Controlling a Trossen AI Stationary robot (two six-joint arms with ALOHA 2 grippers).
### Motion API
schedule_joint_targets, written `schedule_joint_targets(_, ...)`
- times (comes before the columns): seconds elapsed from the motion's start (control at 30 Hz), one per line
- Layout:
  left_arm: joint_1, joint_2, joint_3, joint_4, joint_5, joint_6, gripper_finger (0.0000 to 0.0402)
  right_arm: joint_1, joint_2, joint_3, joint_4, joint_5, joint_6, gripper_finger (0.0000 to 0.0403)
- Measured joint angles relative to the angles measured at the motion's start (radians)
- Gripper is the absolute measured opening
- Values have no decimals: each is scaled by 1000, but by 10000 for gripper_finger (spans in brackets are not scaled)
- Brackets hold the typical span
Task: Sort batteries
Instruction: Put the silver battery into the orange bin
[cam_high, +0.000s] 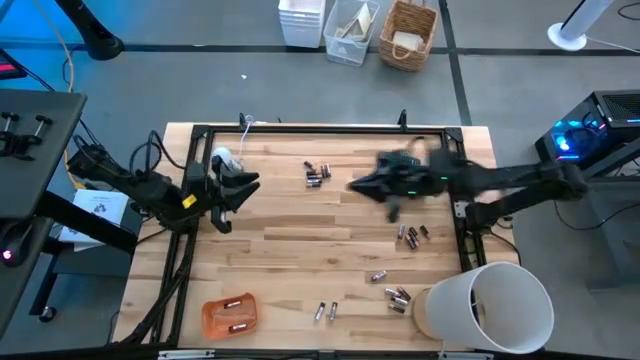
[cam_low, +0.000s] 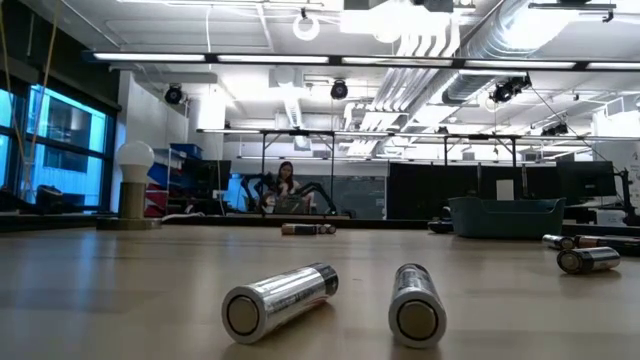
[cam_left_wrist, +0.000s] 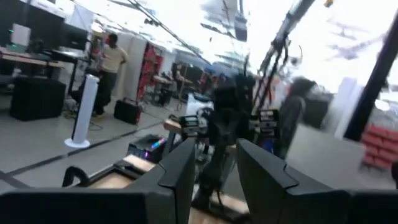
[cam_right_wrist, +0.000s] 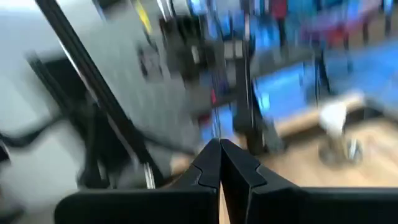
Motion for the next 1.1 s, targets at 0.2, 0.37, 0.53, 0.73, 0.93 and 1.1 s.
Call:
schedule_joint_targets(0.2, -44, -105, 0, -223, 3, -3, 107, 80, 326, 355, -533, -205, 92, 19)
schedule_joint_targets(0.37, -56, -164, 0, -320, 4, -2, 107, 225, 571, 552, -922, -332, 44, 76)
schedule_joint_targets(0.53, -56, -189, 0, -372, 4, -1, 107, 362, 760, 655, -1108, -360, -186, 129)
schedule_joint_targets(0.73, -55, -191, 0, -432, 3, -8, 107, 442, 911, 732, -1101, -255, -431, 141)
schedule_joint_targets(0.93, -55, -189, 0, -440, -42, -53, 107, 450, 998, 747, -1029, -131, -589, 142)
schedule_joint_targets(1.1, -55, -189, 0, -435, -75, -56, 107, 450, 1042, 748, -980, -70, -667, 142)
